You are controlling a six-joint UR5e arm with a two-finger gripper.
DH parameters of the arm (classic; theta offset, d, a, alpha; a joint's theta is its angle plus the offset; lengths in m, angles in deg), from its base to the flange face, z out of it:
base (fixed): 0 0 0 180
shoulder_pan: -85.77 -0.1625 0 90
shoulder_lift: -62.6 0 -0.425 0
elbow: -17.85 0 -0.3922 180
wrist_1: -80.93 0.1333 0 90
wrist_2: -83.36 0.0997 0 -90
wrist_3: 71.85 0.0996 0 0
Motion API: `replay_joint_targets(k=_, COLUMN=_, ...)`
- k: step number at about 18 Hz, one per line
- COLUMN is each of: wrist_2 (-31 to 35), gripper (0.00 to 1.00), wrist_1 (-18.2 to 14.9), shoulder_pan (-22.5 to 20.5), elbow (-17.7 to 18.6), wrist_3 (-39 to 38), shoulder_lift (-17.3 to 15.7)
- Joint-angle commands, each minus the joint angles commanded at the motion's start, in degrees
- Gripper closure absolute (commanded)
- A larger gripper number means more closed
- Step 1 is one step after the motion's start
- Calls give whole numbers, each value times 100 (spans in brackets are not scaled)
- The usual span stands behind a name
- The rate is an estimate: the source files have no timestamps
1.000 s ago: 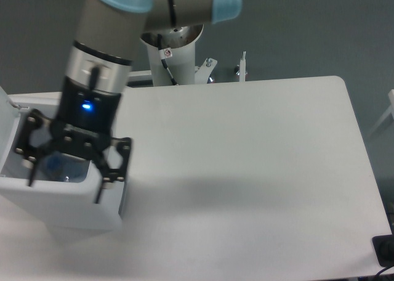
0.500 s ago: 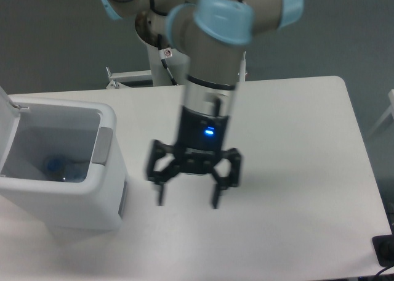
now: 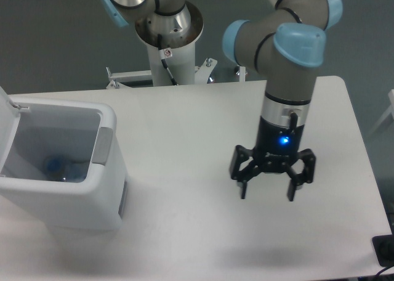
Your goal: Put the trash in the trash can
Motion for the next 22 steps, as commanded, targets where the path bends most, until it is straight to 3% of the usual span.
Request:
replay_joint_targets(k=3, wrist_2=177, gripper=0, wrist_1=-96, shoulder_pan=0, elbow=35, wrist_3=342, shoulder_lift=27)
replay_joint_targets(k=7, wrist_2=1204, gripper=0, wrist_1=-526, shoulder_pan=9, elbow=105, wrist_3=1266, shoulder_lift=27)
replay_joint_targets(k=10, wrist_2=1241, gripper=0, wrist_1=-948, shoulder_pan=17, elbow=105, wrist_3=1757, shoulder_lift=18)
replay_joint_targets(k=13, wrist_2=1468, gripper=0, wrist_1=-1168, shoulder_pan=18, elbow=114, wrist_3=1988, shoulder_lift=-8)
replay_joint_targets(k=22, wrist_2=1698, gripper=0, wrist_1=-1213, shoulder_pan=44, elbow=281, wrist_3=2304, shoulder_lift=0)
